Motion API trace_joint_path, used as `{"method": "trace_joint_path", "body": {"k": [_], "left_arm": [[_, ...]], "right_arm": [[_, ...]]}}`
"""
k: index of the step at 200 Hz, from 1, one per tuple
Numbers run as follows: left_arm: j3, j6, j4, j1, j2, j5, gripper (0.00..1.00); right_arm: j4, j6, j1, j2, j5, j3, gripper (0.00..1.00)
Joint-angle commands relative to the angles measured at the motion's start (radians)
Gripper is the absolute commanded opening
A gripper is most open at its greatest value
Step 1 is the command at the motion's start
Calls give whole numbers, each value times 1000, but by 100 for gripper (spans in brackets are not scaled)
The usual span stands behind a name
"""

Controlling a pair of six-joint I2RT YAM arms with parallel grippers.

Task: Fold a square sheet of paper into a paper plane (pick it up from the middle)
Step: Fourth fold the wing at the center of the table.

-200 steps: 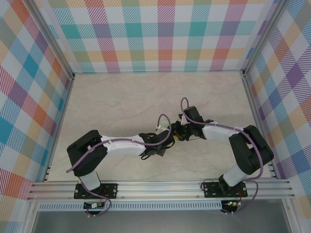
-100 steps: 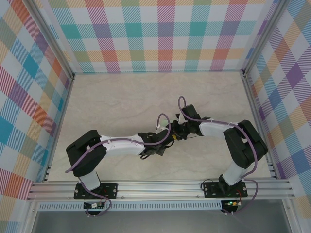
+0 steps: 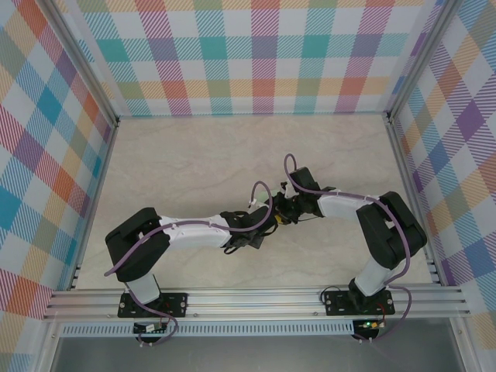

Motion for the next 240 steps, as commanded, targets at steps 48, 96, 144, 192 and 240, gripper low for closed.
{"method": "trace_joint_path", "body": {"k": [48,96,144,192,240], "left_arm": [[23,46,-14,-3,39,42,17],[24,41,-12,3,34,30,12],[-17,48,37,39,5,108,8],[-84,53,144,97,-24,276,8],[-117,38,168,138,-22,326,8]], "right_arm": [[32,10,3,-40,-6,4,40],[-12,-8,1,-79,32,-3,42],[-53,-15,-25,-169,85,-46,45],[-57,-18,-55,-289,121,-109,51],[-41,-26,-55,-333,117,-135,51]]}}
